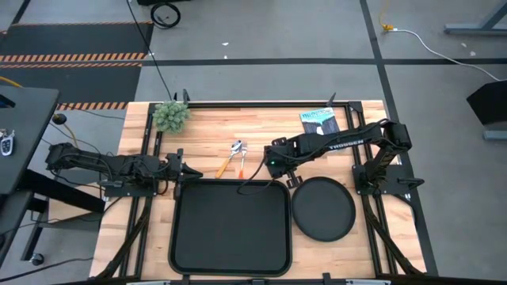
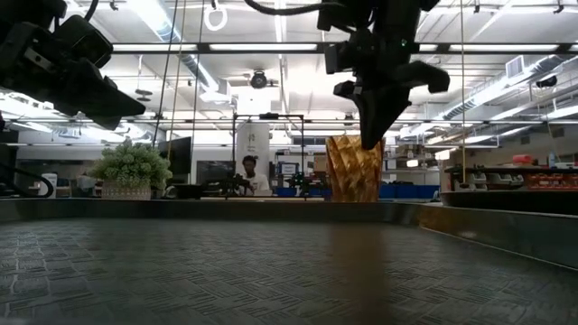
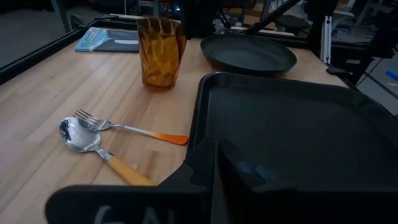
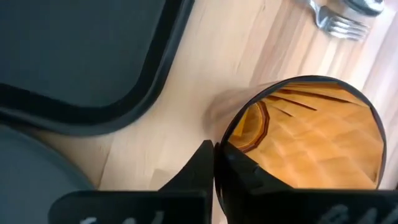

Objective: Pick and place plate/cup/fork/spoon on tray
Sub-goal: Put the orange cup on the black tray

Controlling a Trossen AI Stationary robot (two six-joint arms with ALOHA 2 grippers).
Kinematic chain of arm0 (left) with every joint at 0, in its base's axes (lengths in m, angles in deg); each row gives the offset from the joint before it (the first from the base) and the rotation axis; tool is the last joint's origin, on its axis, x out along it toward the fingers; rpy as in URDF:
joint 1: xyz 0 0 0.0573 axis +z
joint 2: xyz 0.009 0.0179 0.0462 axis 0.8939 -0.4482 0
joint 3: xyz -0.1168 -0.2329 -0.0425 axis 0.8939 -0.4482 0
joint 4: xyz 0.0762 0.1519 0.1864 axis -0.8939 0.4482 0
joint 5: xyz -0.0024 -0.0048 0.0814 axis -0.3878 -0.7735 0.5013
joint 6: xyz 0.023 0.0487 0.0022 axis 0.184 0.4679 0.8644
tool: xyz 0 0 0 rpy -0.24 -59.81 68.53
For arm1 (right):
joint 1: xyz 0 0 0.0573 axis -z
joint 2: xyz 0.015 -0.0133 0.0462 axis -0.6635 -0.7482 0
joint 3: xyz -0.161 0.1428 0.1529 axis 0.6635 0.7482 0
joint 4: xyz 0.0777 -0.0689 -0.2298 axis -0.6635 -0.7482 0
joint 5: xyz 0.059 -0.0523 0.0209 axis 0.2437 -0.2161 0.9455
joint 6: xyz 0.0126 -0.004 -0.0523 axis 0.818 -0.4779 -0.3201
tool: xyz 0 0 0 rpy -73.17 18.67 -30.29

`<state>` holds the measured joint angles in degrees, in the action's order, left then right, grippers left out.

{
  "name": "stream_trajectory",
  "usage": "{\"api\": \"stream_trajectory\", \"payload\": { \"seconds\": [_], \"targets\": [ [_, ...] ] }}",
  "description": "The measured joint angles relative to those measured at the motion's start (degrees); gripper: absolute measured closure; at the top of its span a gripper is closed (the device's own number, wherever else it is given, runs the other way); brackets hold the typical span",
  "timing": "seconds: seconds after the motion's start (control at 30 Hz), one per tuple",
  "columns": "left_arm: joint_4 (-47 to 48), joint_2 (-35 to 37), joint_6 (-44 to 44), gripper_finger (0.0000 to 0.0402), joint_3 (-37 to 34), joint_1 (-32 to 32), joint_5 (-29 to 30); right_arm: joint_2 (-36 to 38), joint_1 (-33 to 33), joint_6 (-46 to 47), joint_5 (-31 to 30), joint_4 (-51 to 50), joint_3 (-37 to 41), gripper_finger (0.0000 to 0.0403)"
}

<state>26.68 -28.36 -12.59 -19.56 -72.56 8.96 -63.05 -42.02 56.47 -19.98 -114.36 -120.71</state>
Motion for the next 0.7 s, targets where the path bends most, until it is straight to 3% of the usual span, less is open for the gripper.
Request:
{"api": "stream_trajectory", "payload": {
  "seconds": [0.2,0.3,0.4,0.7],
  "targets": [
    [0.0,0.0,0.0,0.0374,0.0,0.0,0.0,0.0,-2.6,3.4,0.1,-6.4,-7.5,0.0392],
    [0.0,0.0,0.0,0.0374,0.0,0.0,0.0,0.1,-5.0,5.6,3.6,-8.0,-10.1,0.0391],
    [0.0,0.0,0.0,0.0374,0.0,0.0,0.0,0.1,-8.5,6.7,7.4,-7.9,-10.5,0.0391],
    [0.0,0.0,0.0,0.0374,0.0,0.0,0.0,0.1,-16.3,10.7,7.6,-4.9,-7.9,0.039]
  ]
}}
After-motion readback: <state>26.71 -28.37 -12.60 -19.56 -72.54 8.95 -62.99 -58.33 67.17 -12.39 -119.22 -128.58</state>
